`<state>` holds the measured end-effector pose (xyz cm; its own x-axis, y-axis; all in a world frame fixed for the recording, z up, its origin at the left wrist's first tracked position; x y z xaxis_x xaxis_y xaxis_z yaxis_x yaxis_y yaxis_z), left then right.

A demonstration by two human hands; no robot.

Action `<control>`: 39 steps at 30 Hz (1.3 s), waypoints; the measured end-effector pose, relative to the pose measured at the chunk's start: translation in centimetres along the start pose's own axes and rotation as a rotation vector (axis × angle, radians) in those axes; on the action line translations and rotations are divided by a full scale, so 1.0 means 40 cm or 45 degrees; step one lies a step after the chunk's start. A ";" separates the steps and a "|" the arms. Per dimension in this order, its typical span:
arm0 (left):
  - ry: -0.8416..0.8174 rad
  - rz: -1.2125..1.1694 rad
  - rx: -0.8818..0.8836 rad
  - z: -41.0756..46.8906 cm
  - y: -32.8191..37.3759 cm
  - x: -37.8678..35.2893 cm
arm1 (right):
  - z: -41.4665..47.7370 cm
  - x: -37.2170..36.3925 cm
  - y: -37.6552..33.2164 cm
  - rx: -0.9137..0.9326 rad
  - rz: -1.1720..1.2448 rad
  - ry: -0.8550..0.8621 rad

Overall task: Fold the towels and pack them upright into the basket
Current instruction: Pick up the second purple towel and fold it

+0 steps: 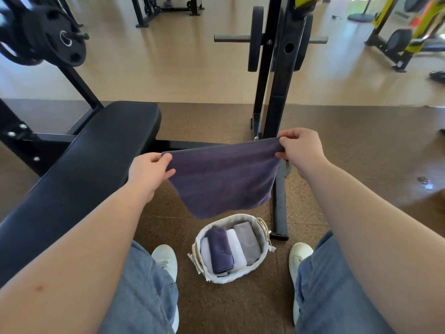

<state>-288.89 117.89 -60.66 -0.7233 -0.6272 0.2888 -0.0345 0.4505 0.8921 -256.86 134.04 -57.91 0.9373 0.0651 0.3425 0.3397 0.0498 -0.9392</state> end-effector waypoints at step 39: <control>-0.232 0.258 -0.403 -0.079 0.043 -0.091 | -0.159 -0.223 0.016 0.315 -0.668 -1.263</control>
<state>-284.13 118.96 -59.07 -0.8048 -0.4108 0.4284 0.3140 0.3179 0.8946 -264.51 127.16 -61.71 0.1737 0.7291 0.6620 0.5425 0.4901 -0.6823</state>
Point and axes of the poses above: each hand's wrist, its own z-axis towards the middle knuckle, its own x-axis out of the back of the hand, y = z × x, the point moved 5 cm from there along z, towards the middle knuckle, and after that the axes turned 9 degrees about x, right-handed, at the moved point
